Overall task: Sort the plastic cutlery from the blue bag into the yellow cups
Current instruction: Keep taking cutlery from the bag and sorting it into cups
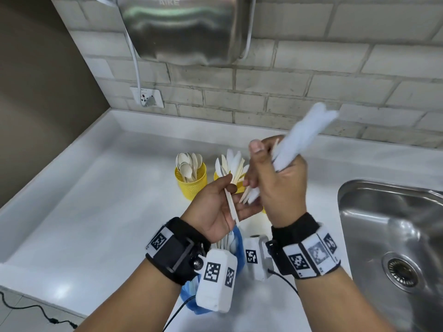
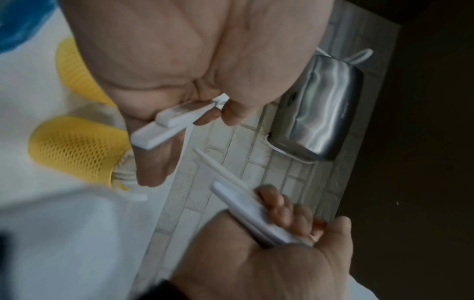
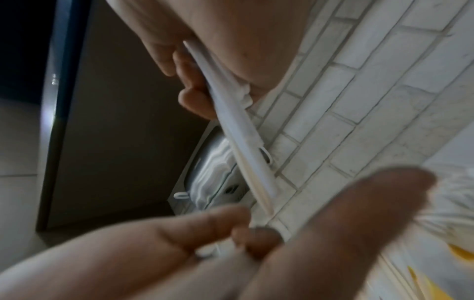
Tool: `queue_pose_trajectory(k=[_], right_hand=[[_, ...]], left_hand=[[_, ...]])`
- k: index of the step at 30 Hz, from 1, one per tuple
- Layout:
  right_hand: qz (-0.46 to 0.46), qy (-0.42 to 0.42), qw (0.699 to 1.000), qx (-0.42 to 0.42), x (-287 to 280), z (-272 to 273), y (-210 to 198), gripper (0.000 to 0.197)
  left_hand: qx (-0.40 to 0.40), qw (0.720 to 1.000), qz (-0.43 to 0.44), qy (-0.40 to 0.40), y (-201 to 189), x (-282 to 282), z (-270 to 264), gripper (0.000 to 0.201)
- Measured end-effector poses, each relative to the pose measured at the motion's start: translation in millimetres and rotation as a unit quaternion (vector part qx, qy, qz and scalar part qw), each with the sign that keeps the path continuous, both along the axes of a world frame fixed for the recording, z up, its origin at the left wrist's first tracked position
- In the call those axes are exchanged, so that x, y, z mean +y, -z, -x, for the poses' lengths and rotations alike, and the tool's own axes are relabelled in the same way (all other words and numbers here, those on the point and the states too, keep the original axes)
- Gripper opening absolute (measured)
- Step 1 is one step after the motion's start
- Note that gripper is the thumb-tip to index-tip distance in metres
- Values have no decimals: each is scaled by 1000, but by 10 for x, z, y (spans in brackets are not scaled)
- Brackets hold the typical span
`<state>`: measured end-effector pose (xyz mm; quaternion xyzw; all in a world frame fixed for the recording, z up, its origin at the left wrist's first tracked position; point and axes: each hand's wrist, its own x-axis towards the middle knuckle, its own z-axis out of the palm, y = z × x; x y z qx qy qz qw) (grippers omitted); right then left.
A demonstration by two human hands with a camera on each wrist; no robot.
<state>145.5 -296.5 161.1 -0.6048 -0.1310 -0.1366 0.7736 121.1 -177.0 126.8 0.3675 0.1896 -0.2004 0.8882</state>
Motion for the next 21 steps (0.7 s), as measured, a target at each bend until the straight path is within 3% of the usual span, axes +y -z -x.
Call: queue_pose_trajectory(k=[2,5,12,15,18,21], right_hand=[[32,-25,999,22,76,49,114,27],[58,-38,996,49,122,63,239,29],[117,-15,991,65,96,31,290,28],[154,2,984,94,14,-57,329,25],[103,-7,982,161,-77,-144,326,31],[9,11,978,209,-137,-209,270,30]], left_hand=[[-5,1000,-4,-4,34,2,-25,36],[-11,1000,9,-21,94,25,-61,50],[-9,1000,2,-12,113,93,-8,28],[-33,999,5,-29,61,170,37,42],[-41,999,14,-29,39,266,58,46],[-50,995,-71,-55,60,347,55,47]])
